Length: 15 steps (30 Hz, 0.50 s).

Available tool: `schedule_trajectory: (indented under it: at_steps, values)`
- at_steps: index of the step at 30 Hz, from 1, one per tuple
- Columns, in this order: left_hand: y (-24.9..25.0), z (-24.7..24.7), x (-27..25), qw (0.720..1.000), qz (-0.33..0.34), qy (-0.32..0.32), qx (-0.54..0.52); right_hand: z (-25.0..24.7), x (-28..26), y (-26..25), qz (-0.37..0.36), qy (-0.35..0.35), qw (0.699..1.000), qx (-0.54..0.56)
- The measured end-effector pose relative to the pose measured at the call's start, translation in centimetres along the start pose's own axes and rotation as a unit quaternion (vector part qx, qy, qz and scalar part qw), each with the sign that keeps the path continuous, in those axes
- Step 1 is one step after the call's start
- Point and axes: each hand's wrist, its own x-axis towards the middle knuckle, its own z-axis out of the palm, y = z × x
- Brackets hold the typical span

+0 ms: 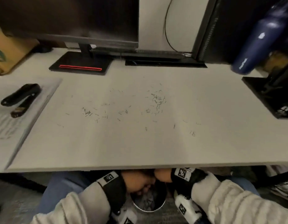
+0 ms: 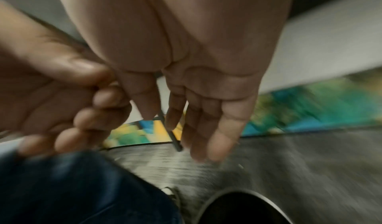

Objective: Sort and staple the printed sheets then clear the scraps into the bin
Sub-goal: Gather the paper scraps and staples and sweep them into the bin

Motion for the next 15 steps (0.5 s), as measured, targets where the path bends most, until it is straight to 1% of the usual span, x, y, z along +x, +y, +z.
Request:
schedule_trajectory:
  at_steps: [1, 2, 3, 5, 6, 7, 8, 9, 10, 12, 14, 15]
  values:
    - [0.4, -0.1, -1.9, 0.998, 0.038, 0.012, 0.044, -0.1, -1.2, -0.6, -0.038, 0.007, 0.997, -0.062]
    - [0.3, -0.4, -3.5, 0.995, 0.067, 0.028, 0.067, -0.4, -2.7, -1.2, -0.056, -0.01, 0.993, -0.105]
    - [0.3, -0.9, -5.7, 0.991, 0.088, 0.026, 0.094, -0.8, -4.2, -1.8, -0.056, -0.034, 0.99, -0.125]
    - [1.1, -1.9, -10.2, 0.982, 0.147, 0.012, 0.114, -1.4, -7.0, -2.5, -0.07, -0.082, 0.983, -0.151]
    - [1.9, -2.4, -12.5, 0.98, 0.16, 0.005, 0.12, -1.8, -8.7, -2.9, -0.087, -0.105, 0.977, -0.162]
    - [2.4, -3.2, -14.6, 0.977, 0.177, 0.01, 0.122, -2.4, -10.2, -3.2, -0.094, -0.119, 0.974, -0.17]
    - [2.9, -4.1, -16.4, 0.975, 0.181, 0.033, 0.128, -3.1, -11.7, -3.5, -0.106, -0.119, 0.974, -0.164]
    - [3.0, -5.3, -17.8, 0.969, 0.192, 0.076, 0.136, -4.0, -13.1, -3.8, -0.12, -0.122, 0.974, -0.152]
    - [3.2, -6.7, -18.8, 0.958, 0.195, 0.137, 0.157, -5.1, -14.3, -4.1, -0.131, -0.113, 0.976, -0.136]
    - [3.1, -10.2, -20.0, 0.925, 0.183, 0.263, 0.202, -7.3, -16.0, -4.0, -0.145, -0.074, 0.984, -0.075]
    - [2.2, -14.3, -19.9, 0.89, 0.135, 0.354, 0.253, -9.8, -16.9, -3.5, -0.146, -0.009, 0.989, -0.02]
    - [1.7, -16.2, -19.6, 0.877, 0.084, 0.376, 0.288, -11.0, -16.8, -3.1, -0.14, 0.03, 0.99, -0.004]
